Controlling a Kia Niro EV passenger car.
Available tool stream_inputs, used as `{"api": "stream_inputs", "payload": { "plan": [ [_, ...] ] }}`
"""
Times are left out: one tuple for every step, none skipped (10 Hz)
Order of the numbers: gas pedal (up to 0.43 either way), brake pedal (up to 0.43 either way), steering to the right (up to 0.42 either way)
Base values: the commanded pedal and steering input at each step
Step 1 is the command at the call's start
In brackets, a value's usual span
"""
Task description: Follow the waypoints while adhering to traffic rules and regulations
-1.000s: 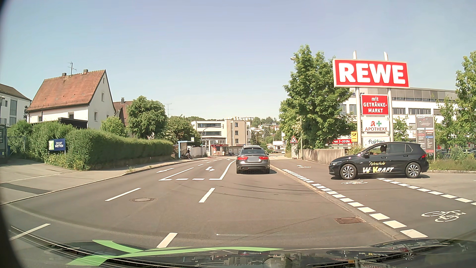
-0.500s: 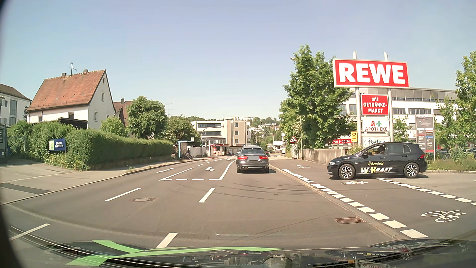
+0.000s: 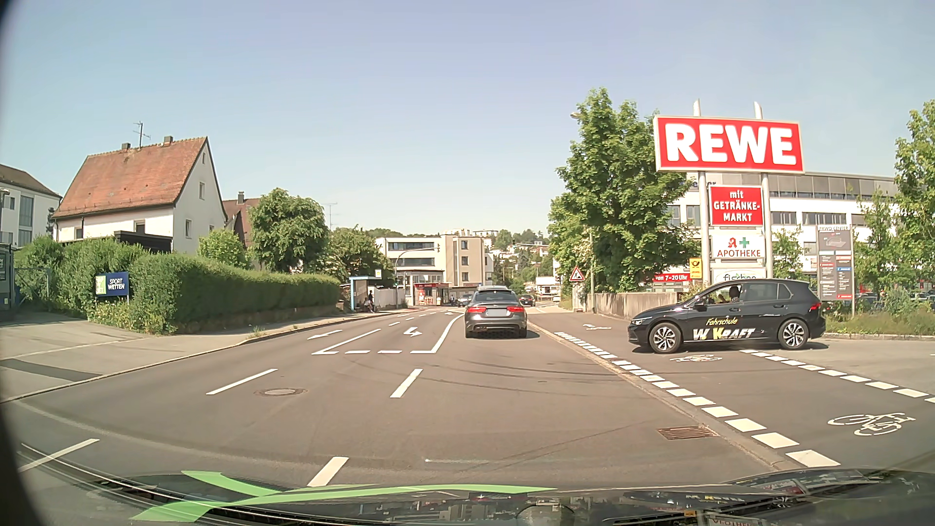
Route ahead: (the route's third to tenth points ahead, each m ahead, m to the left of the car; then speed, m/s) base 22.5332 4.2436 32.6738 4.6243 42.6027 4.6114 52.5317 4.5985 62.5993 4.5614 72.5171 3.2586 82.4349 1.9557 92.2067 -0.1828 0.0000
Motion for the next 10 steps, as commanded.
{"api": "stream_inputs", "payload": {
  "plan": [
    [0.15,0.25,0.001],
    [0.177,0.25,0.001],
    [0.209,0.25,0.001],
    [0.24,0.25,0.001],
    [0.24,0.25,0.001],
    [0.248,0.25,0.001],
    [0.28,0.25,0.001],
    [0.287,0.25,0.001],
    [0.287,0.238,0.001],
    [0.287,0.22,0.001]
  ]
}}
